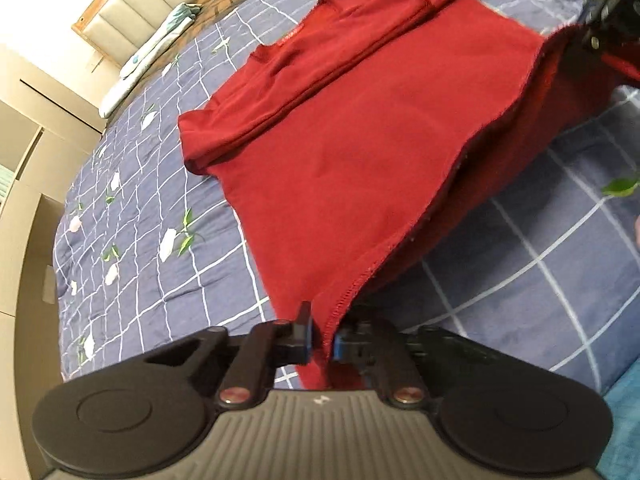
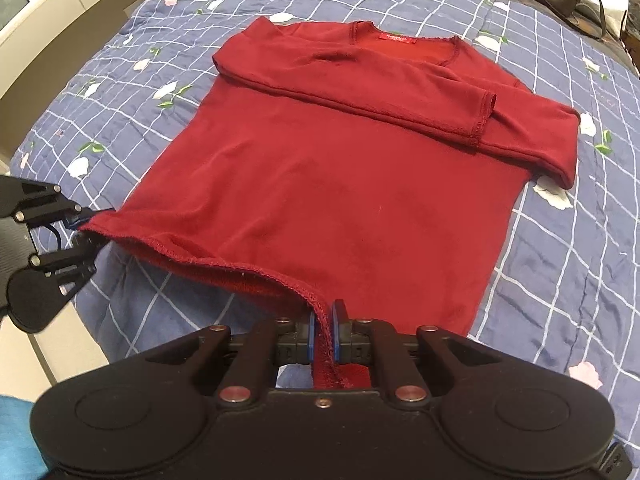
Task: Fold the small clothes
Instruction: 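Pinch the shirt hem with the right gripper while the left gripper pinches the hem too, then lift the hem with both grippers and fold it over toward the collar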
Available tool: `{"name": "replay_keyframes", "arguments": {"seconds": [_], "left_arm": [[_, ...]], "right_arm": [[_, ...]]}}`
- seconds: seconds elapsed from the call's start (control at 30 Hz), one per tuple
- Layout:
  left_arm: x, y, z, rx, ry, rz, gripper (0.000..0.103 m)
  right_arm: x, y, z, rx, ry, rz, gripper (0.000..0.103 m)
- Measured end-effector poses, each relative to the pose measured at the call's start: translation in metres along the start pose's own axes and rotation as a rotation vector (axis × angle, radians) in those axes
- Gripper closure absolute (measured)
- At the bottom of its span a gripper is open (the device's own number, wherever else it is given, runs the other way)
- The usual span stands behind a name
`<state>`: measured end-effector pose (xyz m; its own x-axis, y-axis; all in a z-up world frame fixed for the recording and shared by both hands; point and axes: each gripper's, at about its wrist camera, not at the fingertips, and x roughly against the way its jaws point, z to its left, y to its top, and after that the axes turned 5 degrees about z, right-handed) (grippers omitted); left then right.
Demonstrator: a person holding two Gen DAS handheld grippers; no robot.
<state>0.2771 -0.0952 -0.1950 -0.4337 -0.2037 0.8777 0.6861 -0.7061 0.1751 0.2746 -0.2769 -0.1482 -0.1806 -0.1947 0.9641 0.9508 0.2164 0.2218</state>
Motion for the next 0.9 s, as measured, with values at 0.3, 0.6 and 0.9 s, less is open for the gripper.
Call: {"name": "replay_keyframes", "arguments": {"seconds": [0.3, 0.6, 0.9], "left_arm": [[0.042, -0.012, -0.002, 0.041, -0.004, -0.040, 0.100], [0.087, -0.040, -0.005, 0.074, 0.011, -0.091, 0.100], [0.127, -0.110, -0.033, 0.021, -0.065, -0.086, 0.100]], "right_arm": [[0.021, -0.027, 0.022, 0.117, -0.020, 0.001, 0.098], [0.050, -0.068, 0.055, 0.194, -0.045, -0.030, 0.099], [0.072, -0.131, 0.087, 0.168, -0.024, 0.006, 0.099]]}}
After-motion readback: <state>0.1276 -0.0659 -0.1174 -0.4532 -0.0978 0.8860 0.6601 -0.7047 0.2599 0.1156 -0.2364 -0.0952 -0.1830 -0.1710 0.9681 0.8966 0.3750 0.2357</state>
